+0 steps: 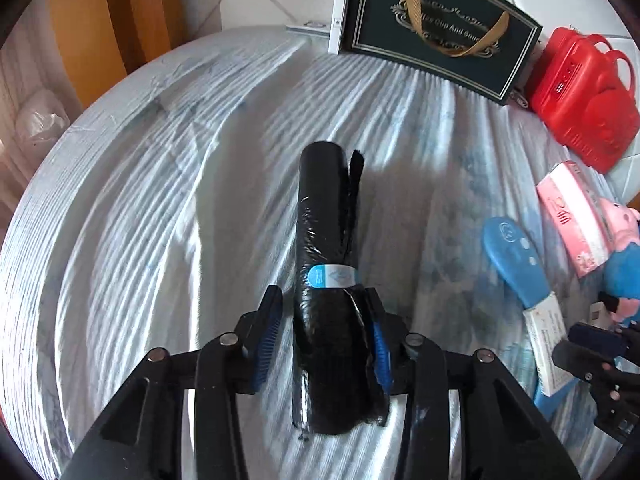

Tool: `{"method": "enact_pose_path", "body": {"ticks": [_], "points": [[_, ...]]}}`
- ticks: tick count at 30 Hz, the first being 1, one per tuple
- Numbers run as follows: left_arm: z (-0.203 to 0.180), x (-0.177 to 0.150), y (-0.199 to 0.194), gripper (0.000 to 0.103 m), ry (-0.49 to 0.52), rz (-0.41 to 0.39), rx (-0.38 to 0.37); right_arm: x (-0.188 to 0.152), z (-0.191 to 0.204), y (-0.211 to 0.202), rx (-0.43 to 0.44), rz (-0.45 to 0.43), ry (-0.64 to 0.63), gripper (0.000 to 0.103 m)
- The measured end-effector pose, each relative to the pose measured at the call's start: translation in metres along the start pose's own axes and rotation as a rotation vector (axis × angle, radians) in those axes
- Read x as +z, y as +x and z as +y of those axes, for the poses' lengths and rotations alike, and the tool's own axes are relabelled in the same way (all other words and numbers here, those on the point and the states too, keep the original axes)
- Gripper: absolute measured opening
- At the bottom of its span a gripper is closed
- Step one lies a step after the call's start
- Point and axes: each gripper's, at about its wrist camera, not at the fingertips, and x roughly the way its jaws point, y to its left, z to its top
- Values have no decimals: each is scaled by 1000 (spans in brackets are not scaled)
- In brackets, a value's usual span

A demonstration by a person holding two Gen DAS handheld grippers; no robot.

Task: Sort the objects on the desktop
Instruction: 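Grasp the black folded umbrella with left tool while right tool grasps the small white box, then carry the umbrella and small white box into the blue bin and release both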

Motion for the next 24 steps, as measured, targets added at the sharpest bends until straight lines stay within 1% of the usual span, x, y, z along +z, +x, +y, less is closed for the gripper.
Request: {"method": "enact_pose_path", "body": {"ticks": [1, 2, 3, 4, 6, 9, 10, 12, 13, 14, 15, 19, 22, 24], "points": [[-1, 1, 1, 40, 11, -15, -6, 1, -1, 1, -4, 0, 4, 38], [-3, 1, 1, 40, 17, -20, -11, 1, -2, 3, -21, 1, 1, 48], [-3, 2, 0, 35, 18, -22, -18, 2, -1, 4, -29, 2, 0, 52], [-4, 2, 0, 30, 21, -15, -20, 1, -3, 6, -23, 5, 4, 53], [-6, -1, -4, 30, 23, -4, -31, 1, -1, 9, -20, 6, 8, 53], [-8, -14, -16, 30, 22, 2, -40, -3, 7, 10, -55, 1, -33, 53], [-8, -20, -22, 29, 17, 2, -46, -6, 12, 10, -74, 1, -60, 52], [-9, -32, -32, 29, 27, 0, -53, -10, 19, 12, -86, 0, -84, 42], [-10, -37, -37, 29, 36, -4, -54, -11, 20, 12, -80, -4, -85, 35], [-12, -41, -43, 29, 44, -9, -55, -10, 19, 11, -69, -5, -82, 25], [-13, -46, -49, 29, 51, -14, -59, -10, 20, 9, -48, -10, -72, 19], [-21, -61, -80, 29, 77, -44, -88, -17, 22, -20, -22, -66, -63, 18], [-30, -68, -105, 29, 102, -75, -111, -33, 19, -54, -8, -132, -54, 18], [-38, -73, -123, 29, 125, -102, -116, -45, 16, -72, 2, -160, -42, 18]]}}
